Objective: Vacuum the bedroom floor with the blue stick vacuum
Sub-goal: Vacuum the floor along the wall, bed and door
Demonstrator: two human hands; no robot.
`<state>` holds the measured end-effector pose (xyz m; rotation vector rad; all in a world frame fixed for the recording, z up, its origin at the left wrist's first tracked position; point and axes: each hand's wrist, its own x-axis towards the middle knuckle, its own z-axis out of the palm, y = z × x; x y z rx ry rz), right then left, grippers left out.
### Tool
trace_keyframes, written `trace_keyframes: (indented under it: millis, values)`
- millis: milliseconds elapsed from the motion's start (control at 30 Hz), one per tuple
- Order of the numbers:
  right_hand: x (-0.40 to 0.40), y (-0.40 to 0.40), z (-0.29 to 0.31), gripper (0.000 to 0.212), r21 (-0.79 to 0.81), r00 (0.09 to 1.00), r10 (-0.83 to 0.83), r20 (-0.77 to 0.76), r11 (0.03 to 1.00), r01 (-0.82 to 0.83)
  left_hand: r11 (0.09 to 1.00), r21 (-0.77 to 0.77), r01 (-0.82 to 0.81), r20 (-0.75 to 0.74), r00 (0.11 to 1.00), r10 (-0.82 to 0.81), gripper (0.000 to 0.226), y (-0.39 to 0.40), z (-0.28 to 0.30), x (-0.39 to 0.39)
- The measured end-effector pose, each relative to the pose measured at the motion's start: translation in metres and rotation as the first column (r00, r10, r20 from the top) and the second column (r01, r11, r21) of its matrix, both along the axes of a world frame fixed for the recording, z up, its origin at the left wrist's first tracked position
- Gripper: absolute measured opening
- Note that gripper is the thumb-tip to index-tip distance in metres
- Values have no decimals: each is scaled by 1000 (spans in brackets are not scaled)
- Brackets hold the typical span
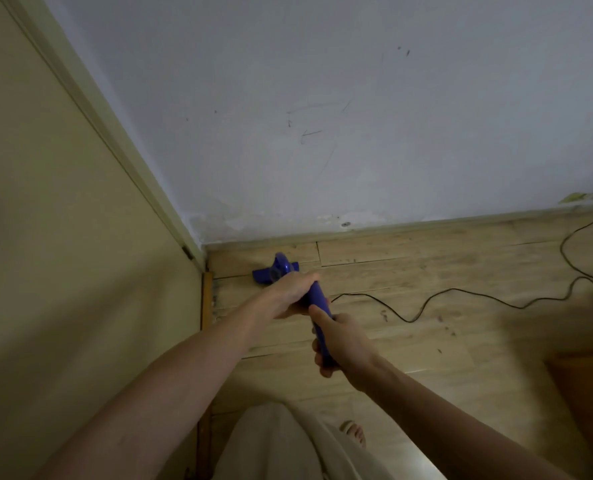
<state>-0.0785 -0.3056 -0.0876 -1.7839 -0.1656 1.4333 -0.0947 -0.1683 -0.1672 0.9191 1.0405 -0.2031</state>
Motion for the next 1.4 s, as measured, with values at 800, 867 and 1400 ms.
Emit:
trace_keyframes:
  millis: [800,867,1400]
  values:
    - [18,-11,-25,33,-59,993,-51,-102,997,45,1000,14,-23,-87,996,24,20,-13,-8,16]
    - [19,-10,-23,32,-28,992,-72,-101,997,70,999,-5,-48,-72,996,48,20,-13,-5,16]
    - [38,35,-43,31,-4,999,-15,-31,1000,14,998,62,-15,-43,999,18,23,30,-7,34]
